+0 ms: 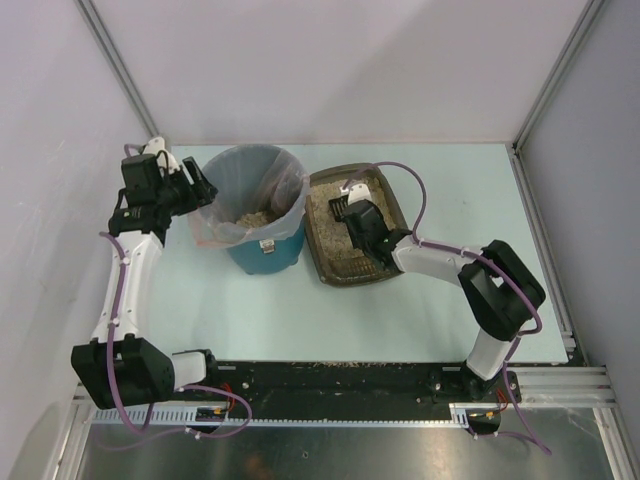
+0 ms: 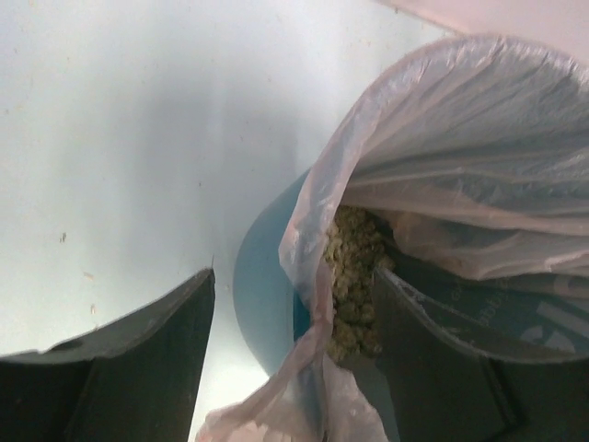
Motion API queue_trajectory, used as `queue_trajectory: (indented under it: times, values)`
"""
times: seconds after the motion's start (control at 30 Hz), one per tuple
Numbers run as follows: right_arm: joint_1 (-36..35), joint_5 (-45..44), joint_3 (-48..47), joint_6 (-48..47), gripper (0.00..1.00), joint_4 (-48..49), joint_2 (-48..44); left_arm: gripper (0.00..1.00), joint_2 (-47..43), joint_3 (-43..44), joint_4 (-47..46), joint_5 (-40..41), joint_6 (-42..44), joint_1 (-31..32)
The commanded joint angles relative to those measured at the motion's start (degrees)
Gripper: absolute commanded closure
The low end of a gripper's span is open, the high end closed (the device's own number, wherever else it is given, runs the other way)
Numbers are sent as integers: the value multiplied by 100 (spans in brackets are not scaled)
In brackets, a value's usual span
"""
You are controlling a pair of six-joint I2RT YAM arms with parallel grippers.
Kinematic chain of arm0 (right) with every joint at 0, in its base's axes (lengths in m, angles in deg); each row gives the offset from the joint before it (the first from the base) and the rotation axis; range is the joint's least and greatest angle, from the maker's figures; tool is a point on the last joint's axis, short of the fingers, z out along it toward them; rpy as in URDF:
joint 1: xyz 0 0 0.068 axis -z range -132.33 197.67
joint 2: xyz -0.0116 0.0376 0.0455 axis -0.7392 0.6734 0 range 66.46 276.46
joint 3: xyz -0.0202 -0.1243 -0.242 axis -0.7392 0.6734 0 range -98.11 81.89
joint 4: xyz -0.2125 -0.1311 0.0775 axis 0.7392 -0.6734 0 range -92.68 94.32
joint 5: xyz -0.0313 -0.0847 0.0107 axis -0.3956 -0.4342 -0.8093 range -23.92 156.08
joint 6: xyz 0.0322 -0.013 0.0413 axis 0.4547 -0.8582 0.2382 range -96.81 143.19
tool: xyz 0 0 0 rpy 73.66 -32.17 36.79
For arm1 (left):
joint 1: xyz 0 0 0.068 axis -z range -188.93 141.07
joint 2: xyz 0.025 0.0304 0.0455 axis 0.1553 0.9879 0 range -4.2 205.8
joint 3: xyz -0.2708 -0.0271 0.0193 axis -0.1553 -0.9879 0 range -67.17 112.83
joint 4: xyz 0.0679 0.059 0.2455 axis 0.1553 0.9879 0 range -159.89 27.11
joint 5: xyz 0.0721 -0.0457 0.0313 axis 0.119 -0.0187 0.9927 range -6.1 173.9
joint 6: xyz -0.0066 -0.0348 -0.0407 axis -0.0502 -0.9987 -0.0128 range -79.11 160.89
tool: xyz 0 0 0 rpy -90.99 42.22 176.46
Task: Clean the litter box
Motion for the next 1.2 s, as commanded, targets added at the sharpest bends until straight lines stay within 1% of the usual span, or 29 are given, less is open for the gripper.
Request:
queue_trajectory:
  times: [0.0,0.03,0.07,0.27,0.37,0.53,0.67,0.77,0.93,0.97,1.0,1.07,1.17]
  values:
    - [97,11,45,70,66,243,102,27,-113,293,-71,6,138,-40]
    - [132,73,45,61,61,252,120,26,-139,293,-80,14,155,-40]
    - [159,178,45,61,54,270,146,25,-166,301,-71,14,155,-40]
    - [238,223,45,97,40,147,111,25,-210,319,-53,6,208,-31]
    - [238,232,45,79,39,155,32,25,-227,336,-62,6,208,-40]
    - [247,214,37,52,37,269,-372,24,-227,538,-53,198,269,-40]
    - [580,442,45,482,36,270,-732,24,-227,749,-45,278,243,-40]
    - [888,627,46,659,36,305,-969,24,-262,820,-45,462,234,-32]
    - [1924,1224,107,1221,36,235,-1338,24,-438,829,-44,673,50,-32]
    - [2065,1251,107,1309,36,191,-1391,24,-491,803,-27,804,-63,-40]
    - [2362,1260,107,1344,36,104,-1435,24,-543,785,17,892,-117,-32]
    - [2610,1295,107,1406,36,-20,-1645,18,-736,680,87,1016,-283,-40]
    - [2962,1103,116,1319,36,-354,-2084,14,-1035,469,131,1157,-486,-40]
